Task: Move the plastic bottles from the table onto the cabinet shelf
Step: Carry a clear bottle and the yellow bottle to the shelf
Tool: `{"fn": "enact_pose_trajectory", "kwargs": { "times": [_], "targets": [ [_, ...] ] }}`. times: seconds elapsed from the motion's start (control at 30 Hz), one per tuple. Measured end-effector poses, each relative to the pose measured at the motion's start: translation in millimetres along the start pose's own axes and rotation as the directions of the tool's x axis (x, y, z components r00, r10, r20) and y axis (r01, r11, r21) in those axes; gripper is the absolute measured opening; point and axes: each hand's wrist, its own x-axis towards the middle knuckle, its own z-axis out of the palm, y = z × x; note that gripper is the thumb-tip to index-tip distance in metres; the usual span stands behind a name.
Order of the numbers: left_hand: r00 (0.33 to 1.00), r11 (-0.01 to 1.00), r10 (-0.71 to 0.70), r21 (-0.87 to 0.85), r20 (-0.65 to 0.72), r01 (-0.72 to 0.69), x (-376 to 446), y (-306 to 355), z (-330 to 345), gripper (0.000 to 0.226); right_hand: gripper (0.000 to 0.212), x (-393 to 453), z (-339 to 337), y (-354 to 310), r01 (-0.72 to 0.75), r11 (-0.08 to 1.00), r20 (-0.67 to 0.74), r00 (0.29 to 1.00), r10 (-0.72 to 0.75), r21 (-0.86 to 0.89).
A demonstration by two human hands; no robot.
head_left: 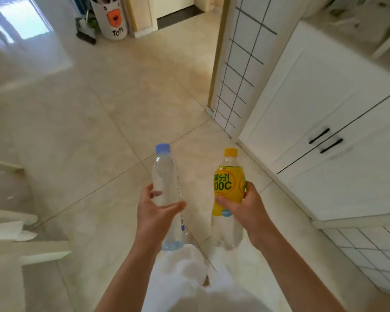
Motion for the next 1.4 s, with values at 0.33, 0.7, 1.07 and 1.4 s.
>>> {"fn": "enact_pose_trajectory", "kwargs": {
  "times": [0.33,0.7,1.07,1.4],
  "targets": [
    [0.947,0.953,0.093,0.247,0.307,-0.173,75,85,88,0.071,0.055,44,-45,-19,-0.038,0.975,-0.349,0.930,0.115,0.220],
    [0.820,0.883,0.102,0.329,0.563,-0.335,54,103,228,0.070,0.057,40,-154,4,-0.023,0.911,-0.587,0.758,0.284,0.411],
    [0.751,0.868,0.071,0.330,0.657,-0.370,-16,121,383,0.063,0.057,57,-305,24,0.015,0.900,-0.635,0.713,0.296,0.436],
    [0.718,0.855,0.057,0.337,0.694,-0.394,-26,140,476,0.071,0.060,93,-390,25,0.002,0.885,-0.633,0.699,0.332,0.465]
  ]
}}
